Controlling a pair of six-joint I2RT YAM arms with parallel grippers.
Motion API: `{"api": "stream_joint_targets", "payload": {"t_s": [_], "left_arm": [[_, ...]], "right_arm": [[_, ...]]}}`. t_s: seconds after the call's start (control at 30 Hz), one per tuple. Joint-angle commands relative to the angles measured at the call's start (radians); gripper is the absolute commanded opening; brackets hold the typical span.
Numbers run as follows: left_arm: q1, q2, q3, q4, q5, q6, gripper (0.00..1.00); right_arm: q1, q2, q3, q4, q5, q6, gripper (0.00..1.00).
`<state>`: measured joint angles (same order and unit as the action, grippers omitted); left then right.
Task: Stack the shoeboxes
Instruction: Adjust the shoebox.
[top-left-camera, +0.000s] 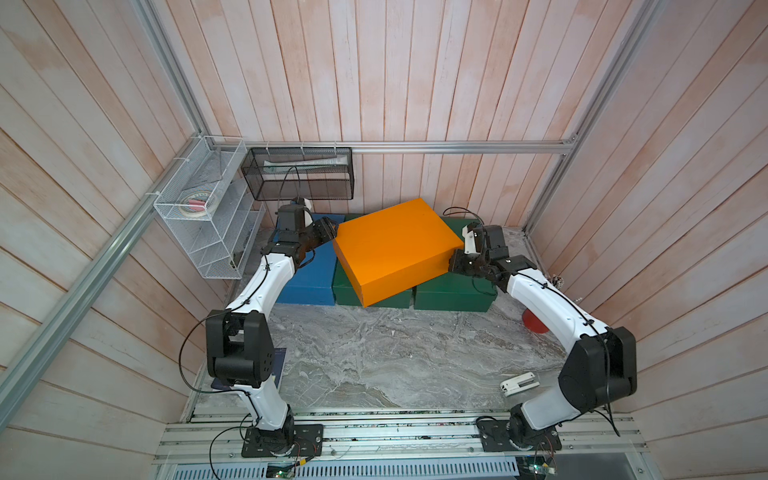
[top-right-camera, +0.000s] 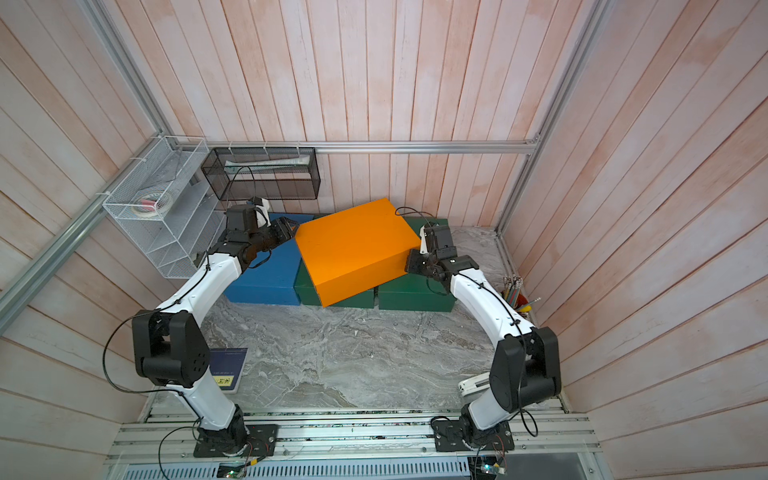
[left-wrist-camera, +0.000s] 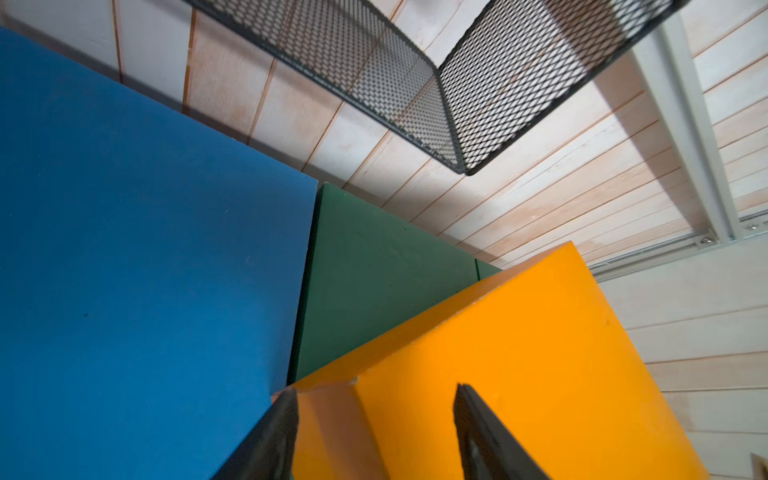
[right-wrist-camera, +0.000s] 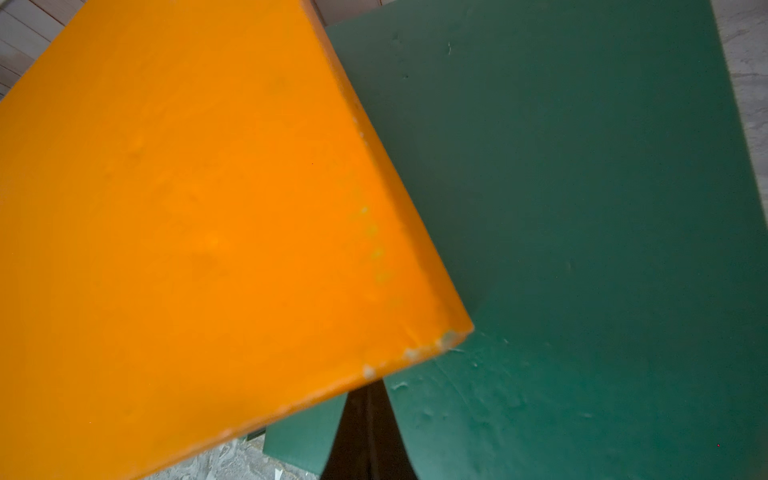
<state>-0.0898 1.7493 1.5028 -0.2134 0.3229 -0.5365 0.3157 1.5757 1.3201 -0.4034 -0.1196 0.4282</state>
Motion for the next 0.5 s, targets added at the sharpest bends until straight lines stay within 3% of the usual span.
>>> {"api": "stream_joint_targets", "payload": {"t_s": [0.0, 0.13, 0.2, 0.47], "left_arm": [[0.002, -0.041, -0.020, 0.027, 0.041, -0.017, 0.63], [0.002, -0.067, -0.037, 0.054, 0.050, -0.021, 0.63], [0.004, -0.056, -0.003, 0.024, -0.001, 0.024, 0.65], [0.016, 0.083, 0.132, -0.051, -0.009, 0.099, 0.59]], "right_arm": [[-0.007, 0.041, 0.046, 0.005, 0.018, -0.039, 0.00], [-0.015, 0.083, 0.090, -0.001, 0.023, -0.053, 0.00], [-0.020, 0.089, 0.094, -0.008, 0.021, -0.057, 0.00], [-0.043, 0.055, 0.046, -0.007, 0.026, -0.057, 0.00]]}}
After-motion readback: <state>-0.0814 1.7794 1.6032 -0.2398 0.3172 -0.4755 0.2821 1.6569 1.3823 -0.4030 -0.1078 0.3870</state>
